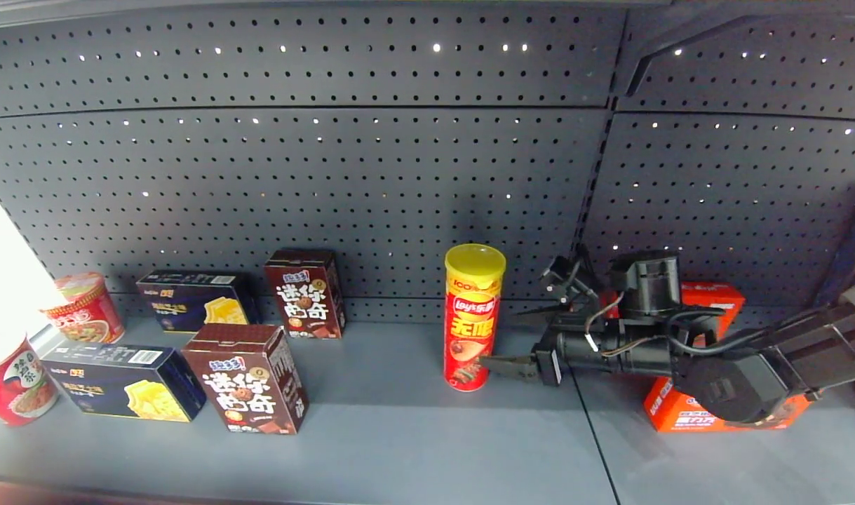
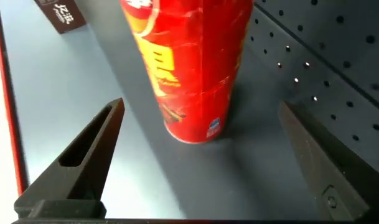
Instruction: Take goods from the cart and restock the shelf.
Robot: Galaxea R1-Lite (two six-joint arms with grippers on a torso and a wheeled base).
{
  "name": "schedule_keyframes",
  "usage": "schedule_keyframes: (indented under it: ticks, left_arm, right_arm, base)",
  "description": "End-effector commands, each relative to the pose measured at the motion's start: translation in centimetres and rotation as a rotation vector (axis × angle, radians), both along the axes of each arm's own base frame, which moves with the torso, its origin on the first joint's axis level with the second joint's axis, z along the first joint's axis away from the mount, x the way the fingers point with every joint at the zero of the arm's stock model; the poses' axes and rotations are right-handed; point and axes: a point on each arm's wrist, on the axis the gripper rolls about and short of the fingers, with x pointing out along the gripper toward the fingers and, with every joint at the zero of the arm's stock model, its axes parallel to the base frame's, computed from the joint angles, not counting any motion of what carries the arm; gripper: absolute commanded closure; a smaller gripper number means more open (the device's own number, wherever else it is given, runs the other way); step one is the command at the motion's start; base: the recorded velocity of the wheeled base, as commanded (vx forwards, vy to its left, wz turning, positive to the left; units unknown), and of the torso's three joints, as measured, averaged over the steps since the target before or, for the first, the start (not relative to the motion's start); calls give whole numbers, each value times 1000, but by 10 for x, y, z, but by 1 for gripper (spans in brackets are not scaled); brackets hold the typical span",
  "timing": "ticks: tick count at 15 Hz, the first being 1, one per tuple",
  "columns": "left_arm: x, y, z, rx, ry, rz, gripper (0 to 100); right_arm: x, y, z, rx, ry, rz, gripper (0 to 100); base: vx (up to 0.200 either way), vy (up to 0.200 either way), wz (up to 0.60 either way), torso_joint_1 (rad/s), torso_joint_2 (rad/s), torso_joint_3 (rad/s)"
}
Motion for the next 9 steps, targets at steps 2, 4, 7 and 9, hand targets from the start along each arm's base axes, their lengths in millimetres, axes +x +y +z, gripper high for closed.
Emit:
schedule_keyframes:
  ticks: [2,4,7,9]
  left_arm:
    - [1,0,-1,1,6,3,100]
    - [1,0,-1,2,6,4,100]
    - [2,0,-4,3,19,12,100]
    - [2,0,-4,5,20,15,100]
  right_arm:
    - [16,10,-17,-3,16,12,0]
    - [22,15,-19,3,16,31,0]
    - [32,25,-28,6,20,48,0]
    - [34,27,-32,6,26,48,0]
  base:
    - [0,0,0,0,0,0]
    - [0,0,0,0,0,0]
    - [0,0,0,0,0,0]
    - [0,0,0,0,0,0]
